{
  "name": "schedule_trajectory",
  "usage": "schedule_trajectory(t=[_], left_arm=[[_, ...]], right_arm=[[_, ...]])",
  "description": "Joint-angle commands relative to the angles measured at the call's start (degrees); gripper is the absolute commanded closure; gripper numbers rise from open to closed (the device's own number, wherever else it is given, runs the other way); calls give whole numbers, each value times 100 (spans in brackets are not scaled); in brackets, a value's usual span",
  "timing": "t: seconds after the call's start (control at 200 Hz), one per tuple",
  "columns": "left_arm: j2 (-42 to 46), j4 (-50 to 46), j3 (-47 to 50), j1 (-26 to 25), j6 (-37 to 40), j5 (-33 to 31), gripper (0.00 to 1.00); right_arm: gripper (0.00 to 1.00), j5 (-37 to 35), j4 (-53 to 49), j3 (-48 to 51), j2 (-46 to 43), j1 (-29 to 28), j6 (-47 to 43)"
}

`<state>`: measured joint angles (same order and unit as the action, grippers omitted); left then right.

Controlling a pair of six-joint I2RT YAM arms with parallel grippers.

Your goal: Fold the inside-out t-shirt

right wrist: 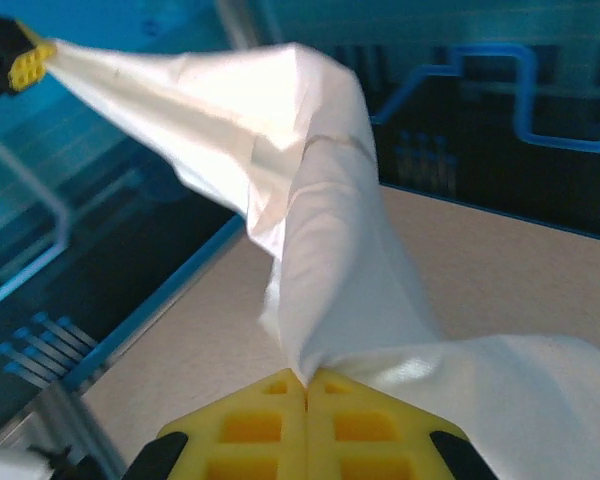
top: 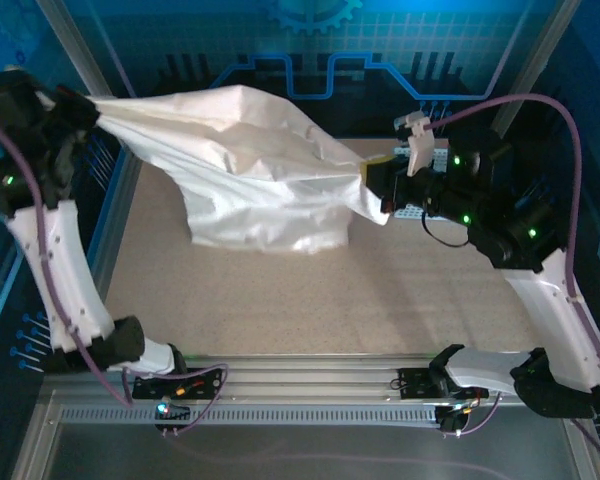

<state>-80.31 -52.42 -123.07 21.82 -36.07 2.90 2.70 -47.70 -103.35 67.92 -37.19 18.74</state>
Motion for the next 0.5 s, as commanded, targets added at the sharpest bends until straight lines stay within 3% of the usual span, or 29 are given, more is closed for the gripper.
schedule_trajectory(t=[0.0, 0.15, 0.315, 0.405, 0.495], left_arm=[[67, 347, -55, 347, -90, -290, 100], [-221, 403, -607, 1004, -276, 137, 100], [-1015, 410, -2007, 1138, -491, 861, 100], [-1415, 563, -2432, 936, -731, 1308, 100], [-1721, 542, -2568, 206, -354, 1332, 100]], right_arm=[[100, -646, 314, 156, 31, -733, -82], [100, -1259, 626, 335, 439, -1886, -39], [100, -1790, 827, 257, 1050, -2719, 14], [100, -2055, 958, 624, 998, -2733, 374], [100, -2558, 986, 1361, 684, -2653, 792]])
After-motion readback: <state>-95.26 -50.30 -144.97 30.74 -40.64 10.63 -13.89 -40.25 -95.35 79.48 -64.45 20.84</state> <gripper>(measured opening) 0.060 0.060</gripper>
